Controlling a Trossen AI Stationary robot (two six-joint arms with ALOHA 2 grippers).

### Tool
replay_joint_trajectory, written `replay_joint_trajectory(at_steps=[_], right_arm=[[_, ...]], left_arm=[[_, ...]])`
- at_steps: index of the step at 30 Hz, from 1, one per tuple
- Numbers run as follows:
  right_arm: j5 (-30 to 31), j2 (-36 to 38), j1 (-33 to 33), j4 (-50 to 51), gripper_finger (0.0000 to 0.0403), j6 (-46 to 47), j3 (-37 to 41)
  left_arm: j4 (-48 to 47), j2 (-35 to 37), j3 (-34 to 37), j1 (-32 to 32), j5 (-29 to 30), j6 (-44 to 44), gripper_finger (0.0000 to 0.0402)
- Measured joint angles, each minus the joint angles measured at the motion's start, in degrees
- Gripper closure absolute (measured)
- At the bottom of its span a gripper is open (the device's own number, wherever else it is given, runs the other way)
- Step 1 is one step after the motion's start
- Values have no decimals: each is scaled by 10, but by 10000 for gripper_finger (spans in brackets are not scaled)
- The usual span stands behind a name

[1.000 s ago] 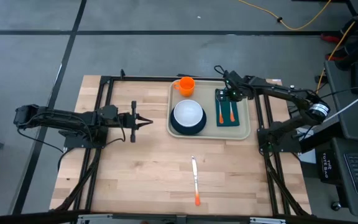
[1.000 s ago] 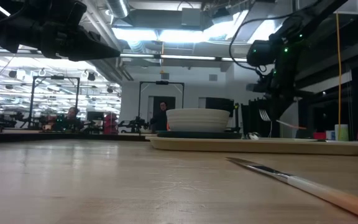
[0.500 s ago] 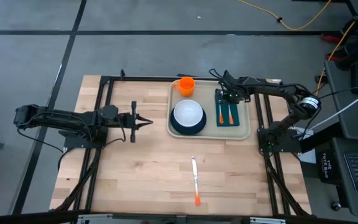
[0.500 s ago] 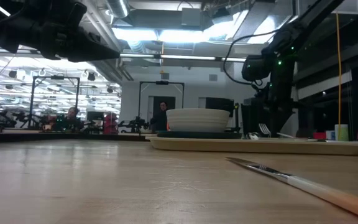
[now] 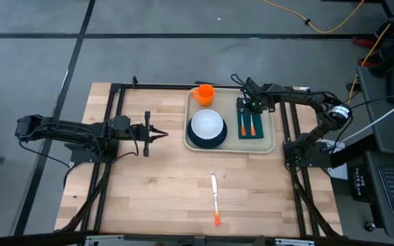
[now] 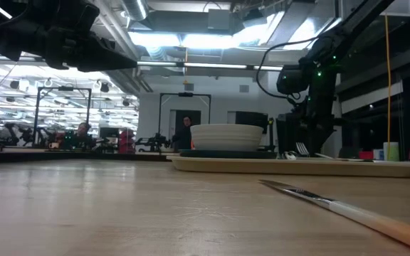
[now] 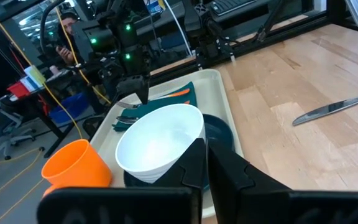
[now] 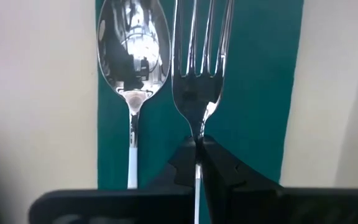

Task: Set up tray
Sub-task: Put the orange fork to the right of the orange spoon on the serving tray

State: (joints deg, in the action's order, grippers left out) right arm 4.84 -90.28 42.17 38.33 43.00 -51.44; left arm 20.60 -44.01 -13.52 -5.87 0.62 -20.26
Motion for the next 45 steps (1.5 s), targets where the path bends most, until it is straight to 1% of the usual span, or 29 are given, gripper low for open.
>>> replay_joint_trajectory(at_steps=[7,25,33,39,45], right_arm=[[0,0,0,-1,393,-10,0],[5,0,0,-5,393,17,5],[5,0,0,-33,393,17,31],[6,0,0,-60,393,15,33],[6,0,0,-48,393,15,33]], left_arm=[[0,0,0,0,0,0,390],[0,0,0,0,0,0,389],[0,0,0,0,0,0,392],[0,0,0,0,0,0,389],[0,0,0,0,0,0,393]])
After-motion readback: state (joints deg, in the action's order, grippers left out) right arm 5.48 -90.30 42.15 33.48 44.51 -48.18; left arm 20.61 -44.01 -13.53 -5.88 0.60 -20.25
